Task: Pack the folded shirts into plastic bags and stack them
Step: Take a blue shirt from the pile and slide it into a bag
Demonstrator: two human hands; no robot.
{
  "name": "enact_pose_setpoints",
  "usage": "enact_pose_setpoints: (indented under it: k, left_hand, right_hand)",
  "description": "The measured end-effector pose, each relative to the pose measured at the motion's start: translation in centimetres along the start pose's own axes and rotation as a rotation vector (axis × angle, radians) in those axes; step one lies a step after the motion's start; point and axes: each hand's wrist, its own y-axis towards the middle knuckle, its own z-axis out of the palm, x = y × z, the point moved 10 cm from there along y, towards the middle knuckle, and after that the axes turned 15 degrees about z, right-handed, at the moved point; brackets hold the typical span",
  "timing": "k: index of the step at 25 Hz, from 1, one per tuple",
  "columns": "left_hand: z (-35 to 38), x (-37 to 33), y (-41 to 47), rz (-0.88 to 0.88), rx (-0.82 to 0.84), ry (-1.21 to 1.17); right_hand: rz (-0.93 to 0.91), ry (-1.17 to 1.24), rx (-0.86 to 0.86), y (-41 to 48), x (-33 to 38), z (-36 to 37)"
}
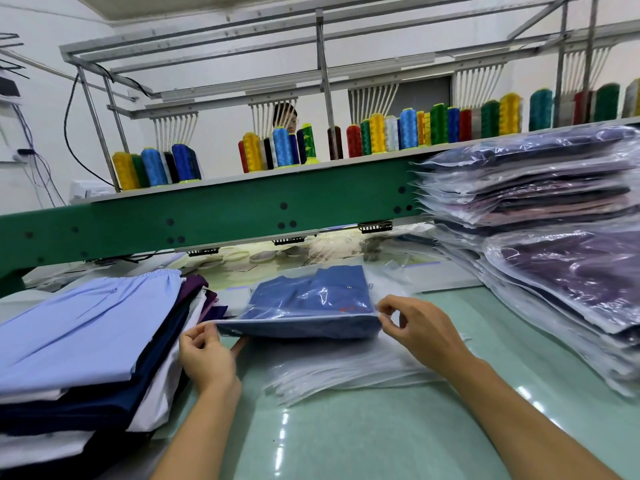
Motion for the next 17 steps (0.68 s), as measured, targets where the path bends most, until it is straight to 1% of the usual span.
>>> enact_pose_setpoints:
  k: [3, 6, 8, 9, 10, 14, 16, 17]
  left_hand:
    - [-0.1, 0.5, -0.8, -0.09, -0.057, -0.067]
    - [0.6, 1.4, -2.0, -0.285, -0.122, -0.241]
    - [2.5, 1.4, -3.5, -0.406, -0.102, -0.382]
    - [3.9, 1.0, -4.5, -0.451, -0.053, -0.409]
    - [5.3, 0.6, -5.7, -0.484, 0.001, -0.394]
    - [9.9, 0.8, -10.7, -0.641, 0.157, -0.185]
    - [11.0, 0.8, -11.5, -0.623, 0.149, -0.078]
    - [11.2, 0.7, -11.3, -0.574, 0.136, -0.021]
  right_hand:
    - [-0.018, 0.09, 0.025, -0.1, 0.5, 0.2]
    - [0.0, 0.162, -0.018, -0.1, 0.8, -0.1]
    - [0.031, 0.221, -0.077, -0.1, 0.8, -0.6]
    - [0.03, 0.219, -0.107, -0.3, 1.0, -0.8]
    - [0.018, 0.206, -0.131, -0.6, 1.4, -1.0]
    - [-0.047, 0.25, -0.156, -1.4, 3.3, -1.2]
    - [-0.093, 0.266, -0.148, -1.8, 4.4, -1.3]
    - [-0.12, 0.277, -0.134, -2.0, 4.9, -1.3]
